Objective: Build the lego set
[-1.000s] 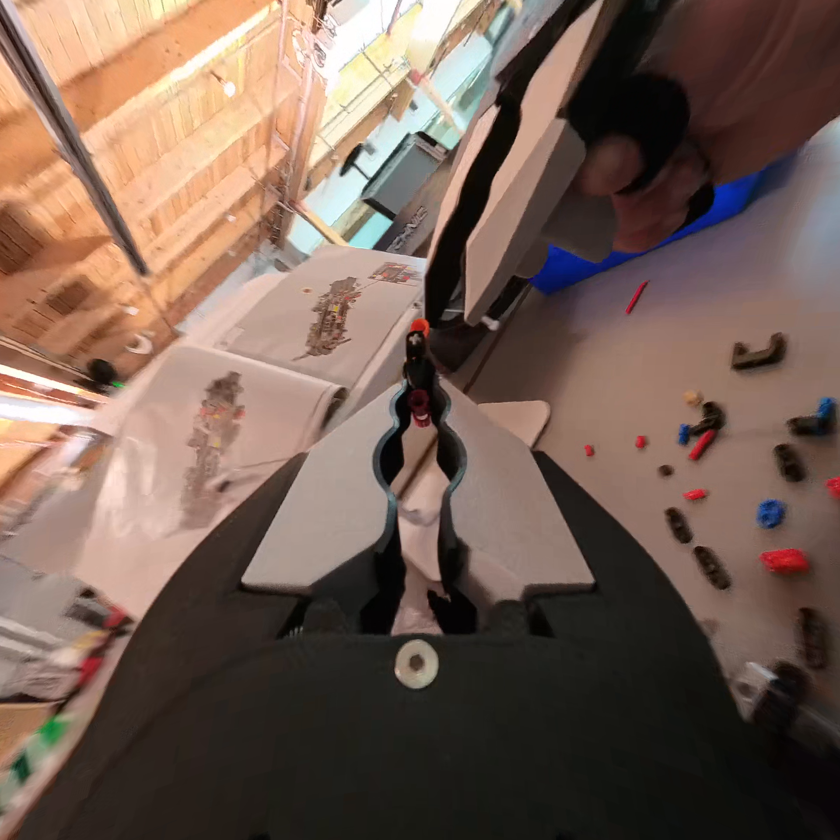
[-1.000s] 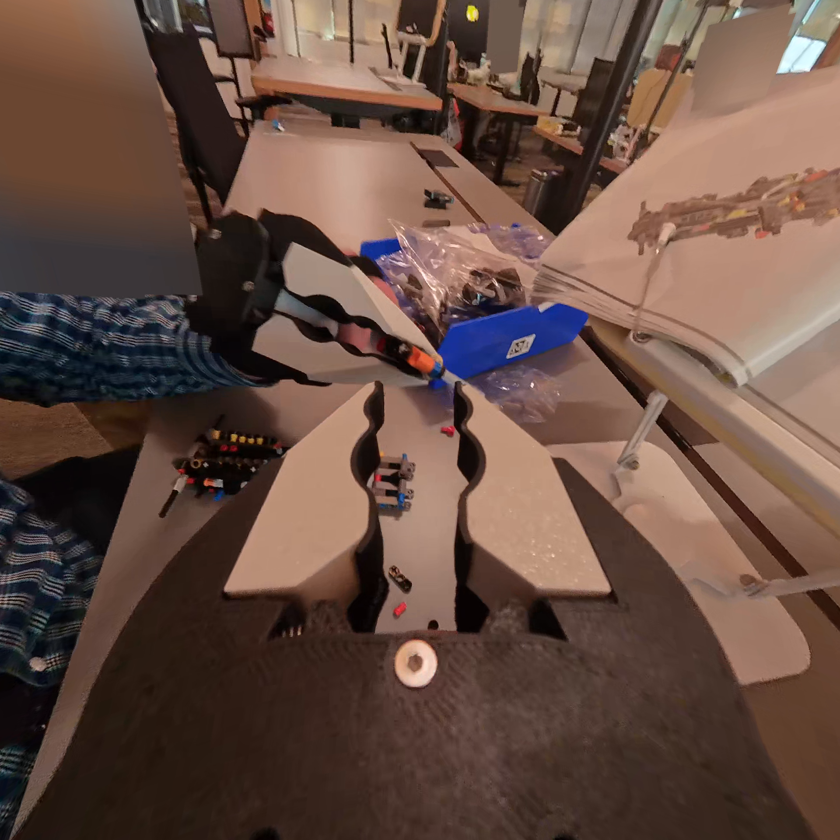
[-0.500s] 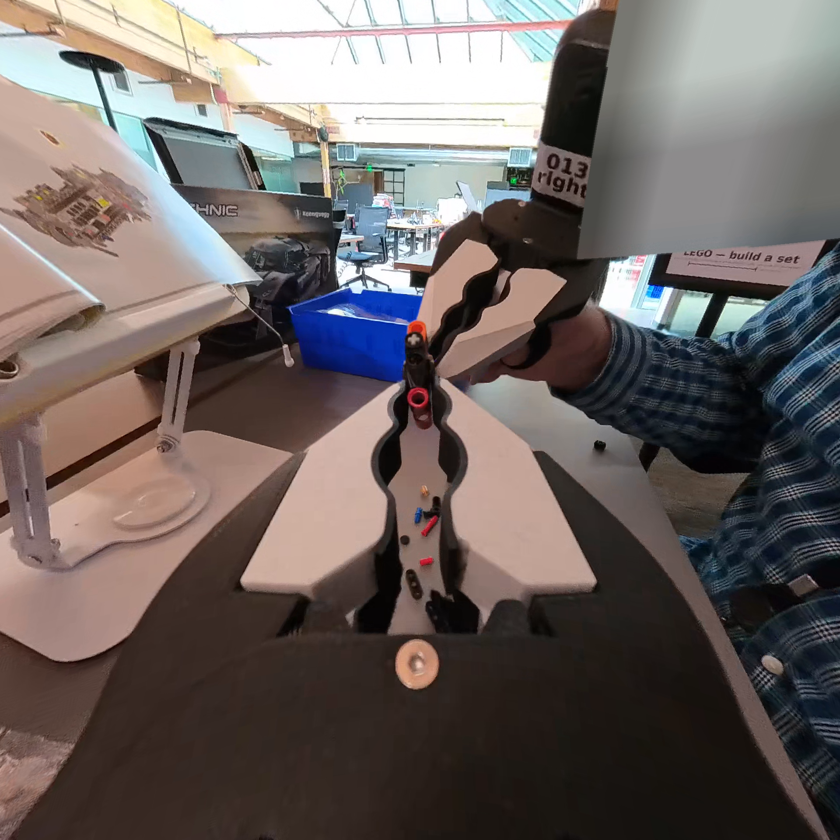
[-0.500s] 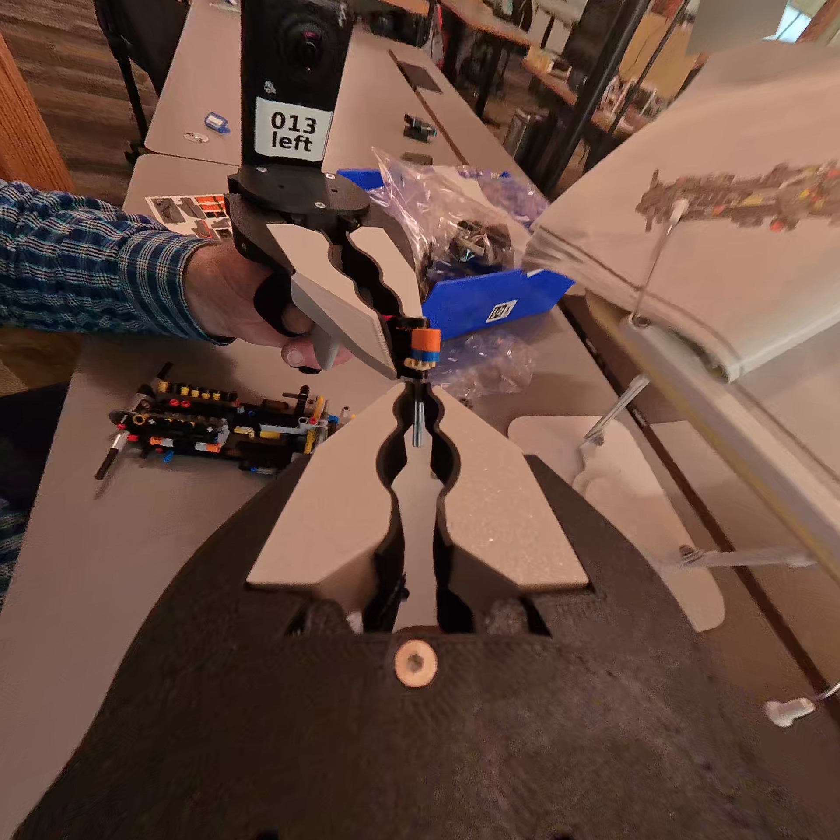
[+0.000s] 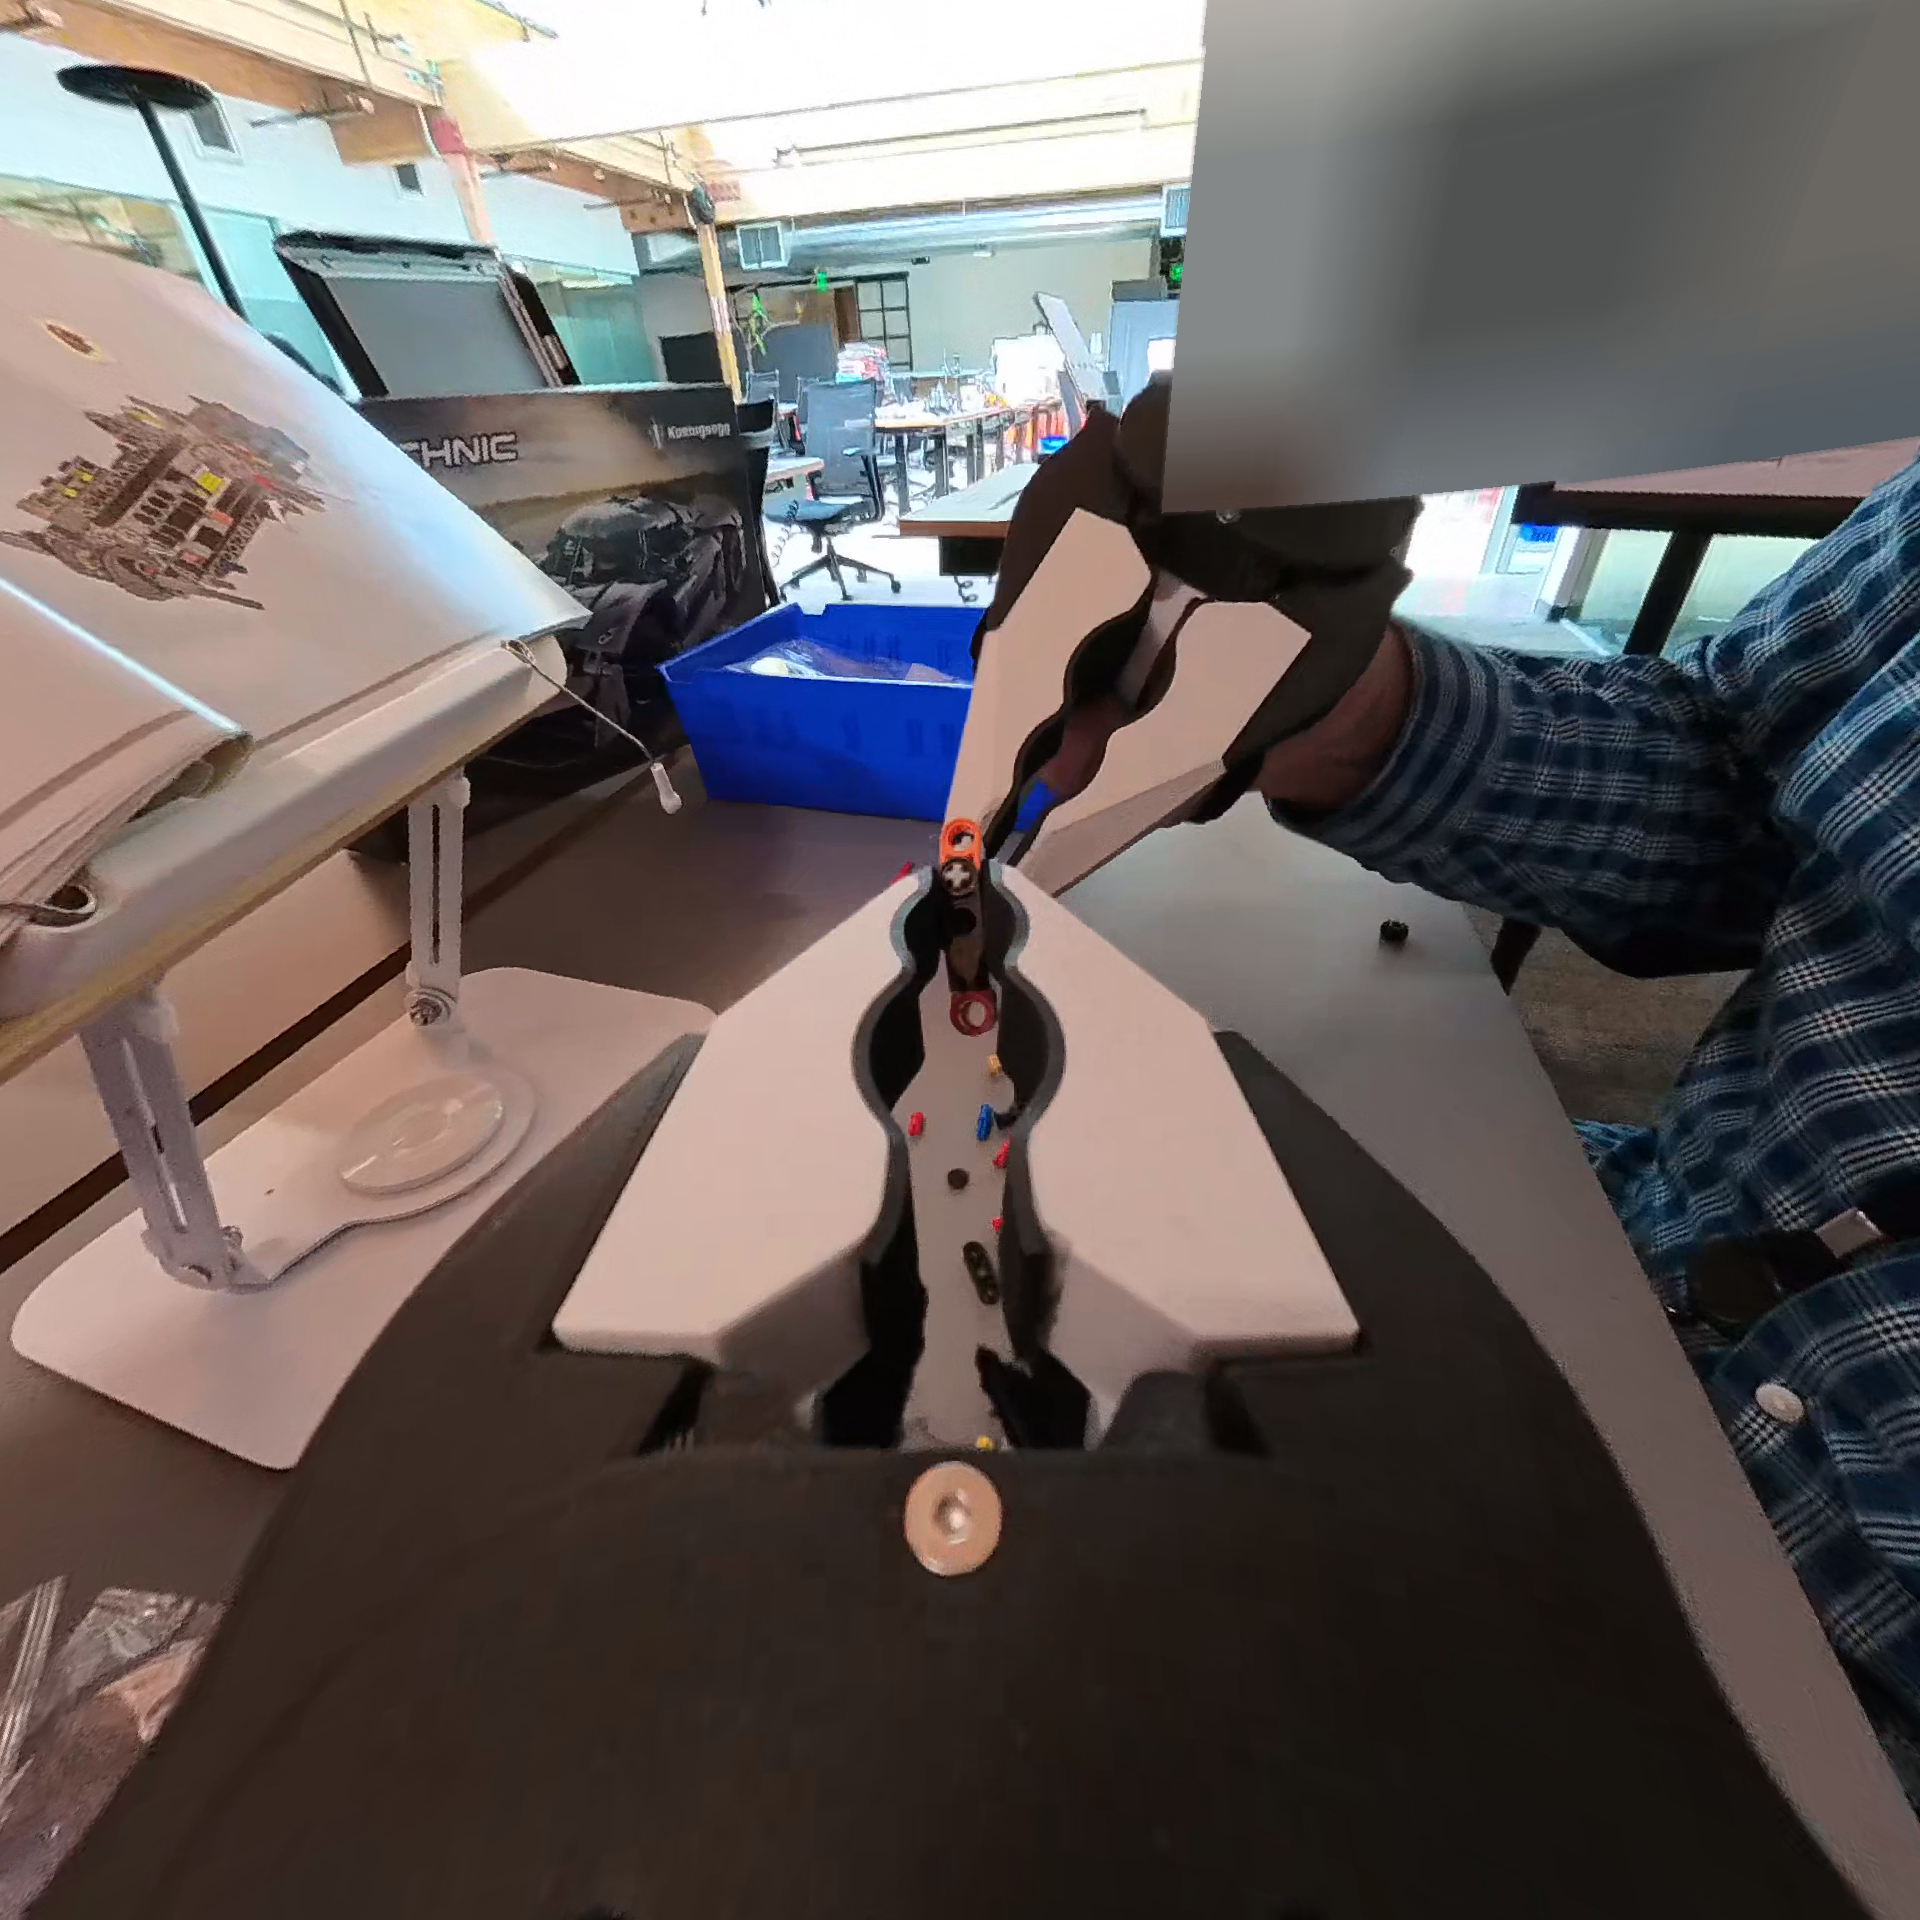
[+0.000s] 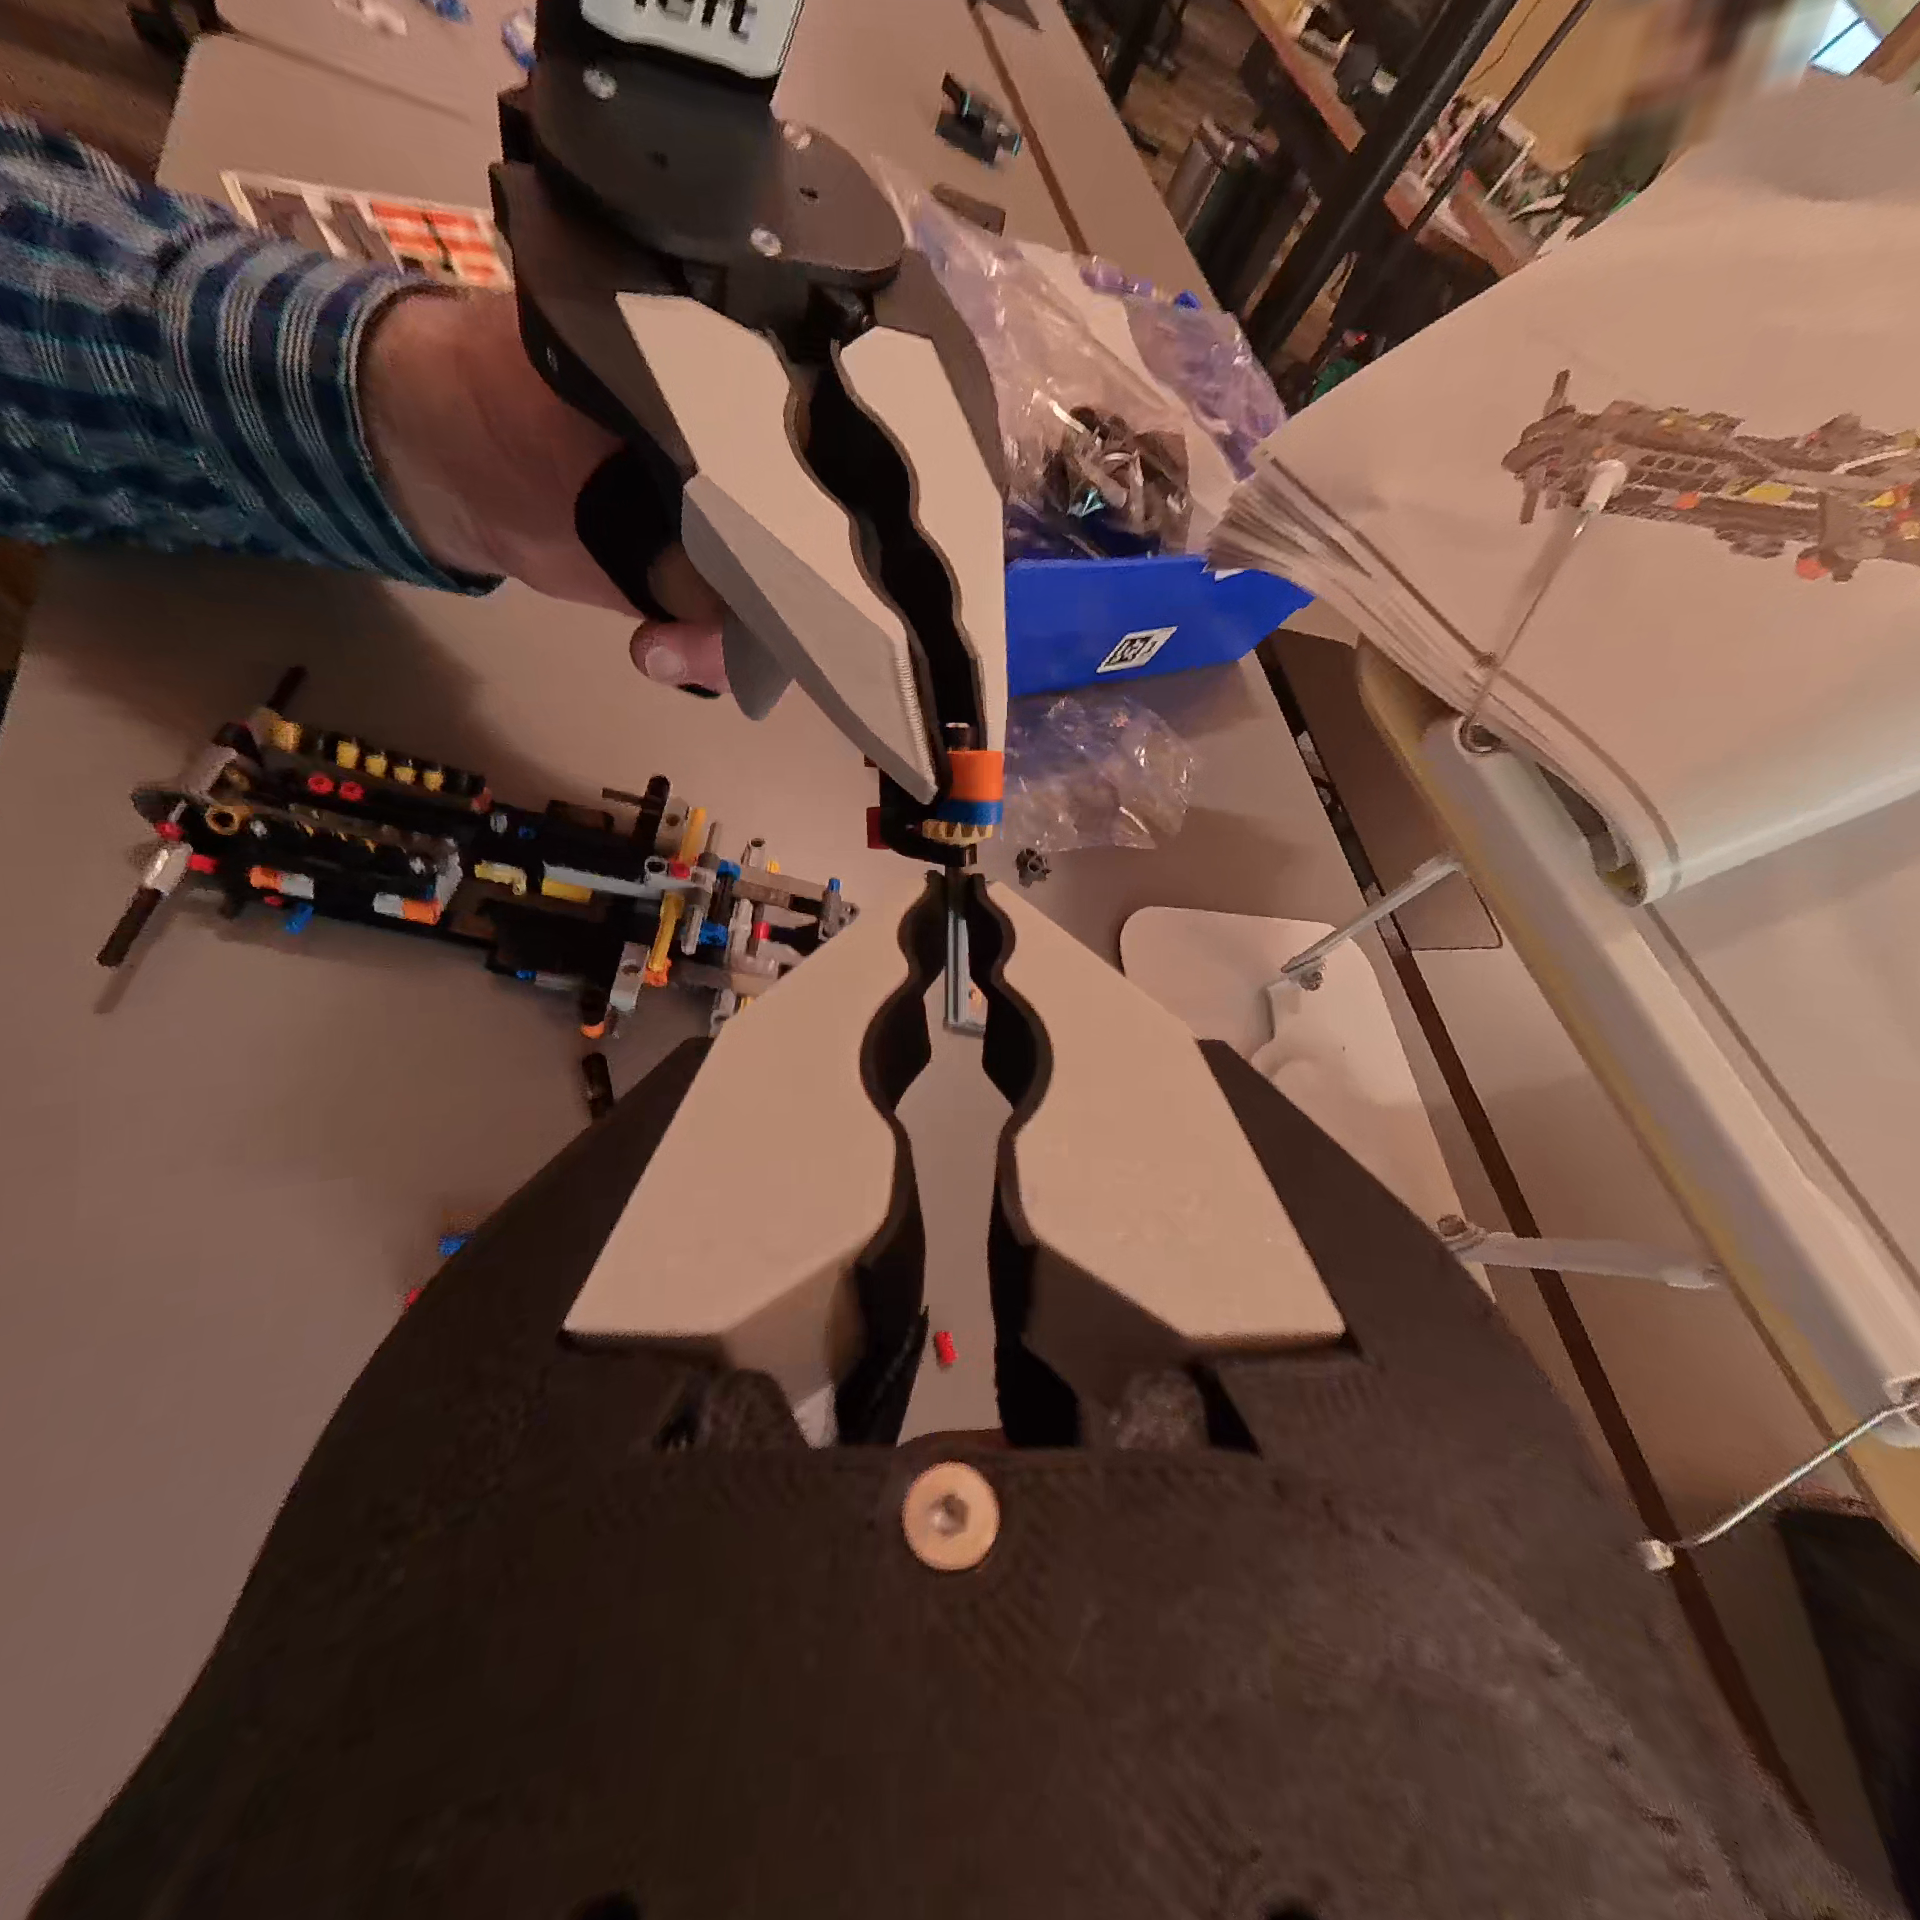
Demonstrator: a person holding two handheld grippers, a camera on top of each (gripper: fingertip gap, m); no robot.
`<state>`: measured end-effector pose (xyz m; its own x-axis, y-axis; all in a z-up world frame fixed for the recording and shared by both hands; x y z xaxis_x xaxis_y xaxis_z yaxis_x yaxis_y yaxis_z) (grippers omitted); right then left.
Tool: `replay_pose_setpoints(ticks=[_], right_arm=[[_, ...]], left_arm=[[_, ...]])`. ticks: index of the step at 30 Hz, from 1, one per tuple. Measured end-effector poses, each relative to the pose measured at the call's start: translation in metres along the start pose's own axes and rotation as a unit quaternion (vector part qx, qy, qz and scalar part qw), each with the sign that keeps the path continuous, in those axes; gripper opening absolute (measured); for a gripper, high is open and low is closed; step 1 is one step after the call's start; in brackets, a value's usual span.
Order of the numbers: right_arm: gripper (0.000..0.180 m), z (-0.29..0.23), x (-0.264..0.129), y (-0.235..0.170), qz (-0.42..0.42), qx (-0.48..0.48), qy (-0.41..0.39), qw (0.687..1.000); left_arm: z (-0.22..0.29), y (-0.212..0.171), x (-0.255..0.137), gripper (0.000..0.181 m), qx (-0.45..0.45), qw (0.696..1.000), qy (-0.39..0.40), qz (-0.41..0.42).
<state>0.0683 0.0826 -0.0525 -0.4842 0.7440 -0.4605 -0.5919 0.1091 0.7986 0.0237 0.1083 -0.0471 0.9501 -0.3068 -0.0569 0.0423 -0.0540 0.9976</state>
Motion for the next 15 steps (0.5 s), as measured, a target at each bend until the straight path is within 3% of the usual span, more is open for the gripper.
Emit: replay_pose_setpoints(ticks=[7, 15], right_arm=[[0.000, 0.004, -0.005, 0.010, 0.073, 0.067, -0.001, 0.995], [0.000, 0.001, -0.008, 0.011, 0.003, -0.074, -0.084, 0.994]], left_arm=[[-0.003, 0.011, -0.005, 0.005, -0.056, 0.997, 0.001, 0.049], [-0.005, 0.009, -0.004, 0.004, -0.131, 0.989, -0.021, 0.057]])
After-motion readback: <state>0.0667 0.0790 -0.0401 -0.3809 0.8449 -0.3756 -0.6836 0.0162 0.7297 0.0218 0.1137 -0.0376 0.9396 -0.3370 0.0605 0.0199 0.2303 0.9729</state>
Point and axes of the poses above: each gripper's, where its closed fingertips meet, x out along the fingers, y out of its top, z = x × y across the jaws, the point moved 3 cm from there along -x, back along the fingers, and after that the axes turned 1 degree about -z, right-handed, at the moved point
